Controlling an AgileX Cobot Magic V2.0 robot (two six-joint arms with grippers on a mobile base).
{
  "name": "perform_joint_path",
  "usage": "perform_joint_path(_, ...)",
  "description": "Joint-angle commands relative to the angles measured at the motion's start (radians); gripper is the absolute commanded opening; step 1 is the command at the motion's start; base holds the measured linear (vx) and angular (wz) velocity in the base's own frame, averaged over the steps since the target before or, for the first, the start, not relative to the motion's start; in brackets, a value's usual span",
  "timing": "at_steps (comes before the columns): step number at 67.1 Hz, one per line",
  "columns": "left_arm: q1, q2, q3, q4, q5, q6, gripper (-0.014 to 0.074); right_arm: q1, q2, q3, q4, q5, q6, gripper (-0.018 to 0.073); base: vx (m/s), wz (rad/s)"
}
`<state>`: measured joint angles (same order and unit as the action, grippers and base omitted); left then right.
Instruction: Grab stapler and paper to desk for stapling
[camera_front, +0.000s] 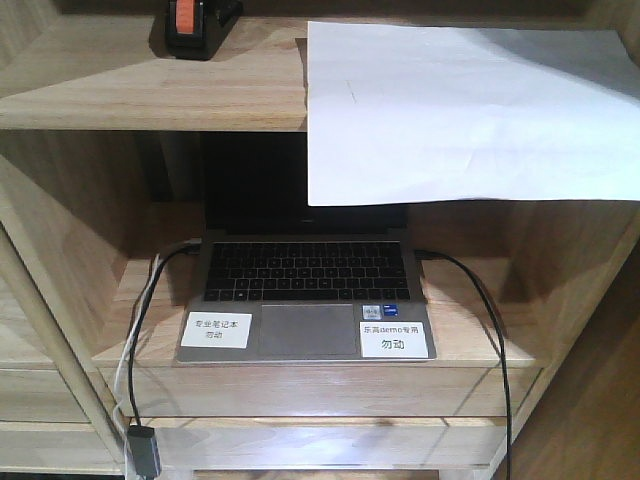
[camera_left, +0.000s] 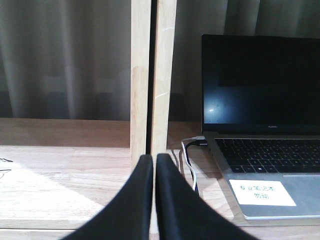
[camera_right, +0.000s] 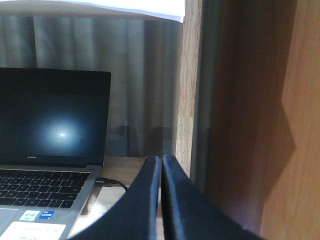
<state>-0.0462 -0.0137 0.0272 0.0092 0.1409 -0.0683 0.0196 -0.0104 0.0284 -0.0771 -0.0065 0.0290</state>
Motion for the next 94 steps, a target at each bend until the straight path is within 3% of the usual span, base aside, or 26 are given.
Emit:
perform_joint_path(1, -0.004, -0.015, 0.028, -0.009, -0.072, -0.006, -0.0007, 0.002, -0.016, 0.003, -0.001, -0.07, -0.001, -0.0009, 0.0, 0.0)
perform_joint_path(75, -0.004, -0.015, 0.028, -0.009, -0.078, -0.006, -0.0007, 0.002, -0.015, 0.003, -0.001, -0.07, -0.001, -0.0009, 0.0, 0.0)
perform_joint_path(83, -0.004, -0.015, 0.027, -0.009, -0.16, -0.006, -0.0007, 0.002, -0.015, 0.003, -0.001, -0.07, -0.001, -0.0009, 0.0, 0.0)
perform_joint_path(94, -0.004, -0.014, 0.014, -0.009, -0.369, -0.006, -0.0007, 0.002, -0.015, 0.003, -0.001, -0.07, -0.001, -0.0009, 0.0, 0.0)
